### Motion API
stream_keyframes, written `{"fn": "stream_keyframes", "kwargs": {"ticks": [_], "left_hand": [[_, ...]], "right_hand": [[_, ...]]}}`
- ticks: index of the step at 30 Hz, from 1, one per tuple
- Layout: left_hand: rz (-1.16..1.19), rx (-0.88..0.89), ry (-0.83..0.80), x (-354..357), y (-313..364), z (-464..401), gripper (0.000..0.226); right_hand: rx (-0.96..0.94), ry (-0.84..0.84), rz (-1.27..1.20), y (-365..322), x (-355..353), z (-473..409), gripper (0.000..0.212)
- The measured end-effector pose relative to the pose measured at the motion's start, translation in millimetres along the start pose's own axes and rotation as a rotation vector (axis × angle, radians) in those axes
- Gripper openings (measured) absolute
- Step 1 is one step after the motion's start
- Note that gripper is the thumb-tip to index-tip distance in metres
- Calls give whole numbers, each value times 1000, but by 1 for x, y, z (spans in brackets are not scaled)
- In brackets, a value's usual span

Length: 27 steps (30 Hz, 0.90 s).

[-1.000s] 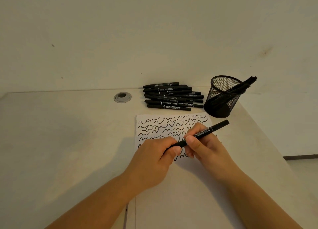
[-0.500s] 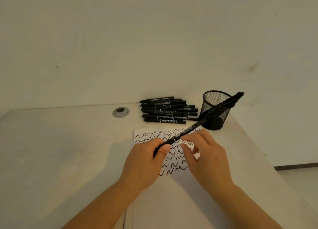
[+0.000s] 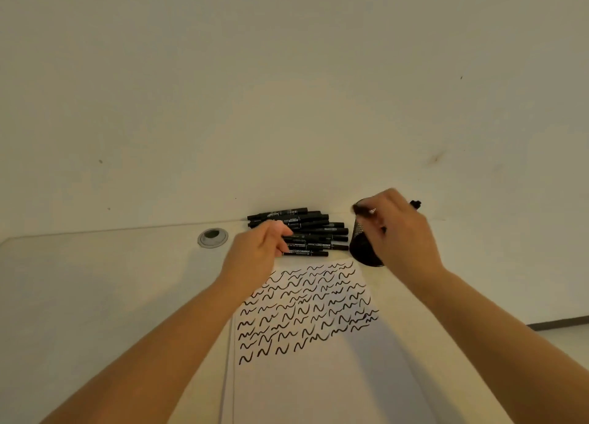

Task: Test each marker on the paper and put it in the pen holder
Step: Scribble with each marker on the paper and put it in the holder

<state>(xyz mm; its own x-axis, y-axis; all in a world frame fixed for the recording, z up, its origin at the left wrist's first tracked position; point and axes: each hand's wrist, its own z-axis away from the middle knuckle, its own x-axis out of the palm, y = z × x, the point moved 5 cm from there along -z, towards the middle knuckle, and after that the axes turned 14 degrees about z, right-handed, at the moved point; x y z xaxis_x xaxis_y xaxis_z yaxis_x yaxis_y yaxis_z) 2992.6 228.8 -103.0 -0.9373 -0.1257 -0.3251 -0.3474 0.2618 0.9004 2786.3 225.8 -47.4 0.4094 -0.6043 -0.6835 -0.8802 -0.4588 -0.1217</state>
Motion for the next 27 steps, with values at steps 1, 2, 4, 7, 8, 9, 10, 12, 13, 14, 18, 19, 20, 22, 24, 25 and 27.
{"fn": "stream_keyframes", "kwargs": {"ticks": [1,2,4,7,8,9,10,12,13,14,18,19,20,22,24,25,27], "left_hand": [[-128,-1,-6,-4,-8,-10,27],[-268,-9,-32,-6,-17,-18,24],[-475,-6,-103,-5,-36,-27,23],[-639,51,-166,1,-55,-32,25],[-678,70,-169,2,-58,-33,26],[-715,85,-168,3,-61,-34,27],[-747,97,-163,3,-63,-34,28],[-797,112,-161,5,-66,-36,27],[-817,114,-165,6,-68,-37,27],[-830,115,-167,7,-69,-37,27],[-836,146,-126,8,-66,-40,24],[-853,142,-137,9,-66,-41,25],[-870,130,-157,10,-67,-41,25],[-874,95,-183,10,-71,-41,27],[-828,64,-183,7,-75,-40,26],[-807,54,-183,6,-76,-40,25],[-785,52,-188,2,-76,-40,23]], "right_hand": [[140,-4,-45,14,0,-4,17],[262,-10,-92,26,1,-5,17],[430,-44,-155,44,7,-4,21],[514,-104,-165,56,14,0,26],[524,-120,-155,59,16,2,28],[534,-135,-137,60,17,3,29],[541,-151,-112,61,19,3,30],[547,-187,-57,60,23,3,30],[544,-205,-30,59,25,2,28],[537,-220,-1,58,27,2,25],[513,-302,100,54,36,-1,20],[513,-316,116,54,38,-1,22],[516,-326,132,55,40,-1,24],[520,-344,157,56,43,2,26],[522,-340,151,55,44,3,27],[526,-320,135,54,43,4,27],[501,-229,123,50,36,5,28]]}}
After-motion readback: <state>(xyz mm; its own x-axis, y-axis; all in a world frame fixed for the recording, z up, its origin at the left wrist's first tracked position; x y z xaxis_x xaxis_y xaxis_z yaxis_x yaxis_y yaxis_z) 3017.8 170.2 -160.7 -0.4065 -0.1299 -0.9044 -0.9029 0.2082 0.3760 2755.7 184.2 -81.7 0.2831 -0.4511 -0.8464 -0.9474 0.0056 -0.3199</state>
